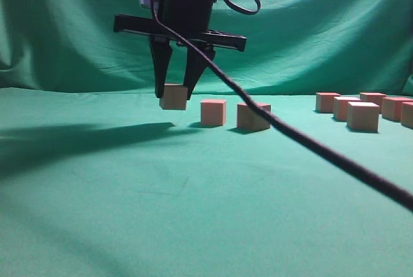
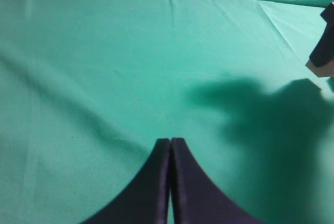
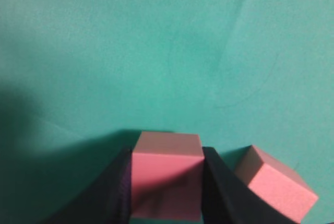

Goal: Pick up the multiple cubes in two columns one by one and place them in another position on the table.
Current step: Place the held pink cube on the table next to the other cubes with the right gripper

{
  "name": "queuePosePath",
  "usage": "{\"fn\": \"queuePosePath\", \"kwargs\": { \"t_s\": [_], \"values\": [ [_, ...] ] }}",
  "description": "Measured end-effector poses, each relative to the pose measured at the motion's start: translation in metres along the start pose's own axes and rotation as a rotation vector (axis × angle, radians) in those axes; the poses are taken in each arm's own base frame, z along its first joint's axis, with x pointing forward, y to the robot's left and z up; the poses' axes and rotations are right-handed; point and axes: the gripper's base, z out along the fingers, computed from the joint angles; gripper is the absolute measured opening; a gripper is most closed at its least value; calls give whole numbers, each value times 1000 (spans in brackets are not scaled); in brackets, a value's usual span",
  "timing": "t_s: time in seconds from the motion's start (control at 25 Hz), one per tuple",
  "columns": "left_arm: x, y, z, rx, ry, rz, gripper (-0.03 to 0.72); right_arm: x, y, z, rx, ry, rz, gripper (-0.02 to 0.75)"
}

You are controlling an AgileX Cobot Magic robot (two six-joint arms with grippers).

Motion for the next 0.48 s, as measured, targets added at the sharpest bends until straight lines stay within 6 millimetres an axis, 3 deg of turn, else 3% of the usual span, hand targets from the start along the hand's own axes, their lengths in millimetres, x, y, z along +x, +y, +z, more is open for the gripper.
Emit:
{"fn": "queuePosePath", "kwargs": {
  "t_s": [0.28,0.48],
  "values": [
    [0,0,0,0,0,0,0,5,8,18,19,25,-27,287],
    [0,0,0,0,0,0,0,5,12,20,45,15,-52,287]
  ]
}}
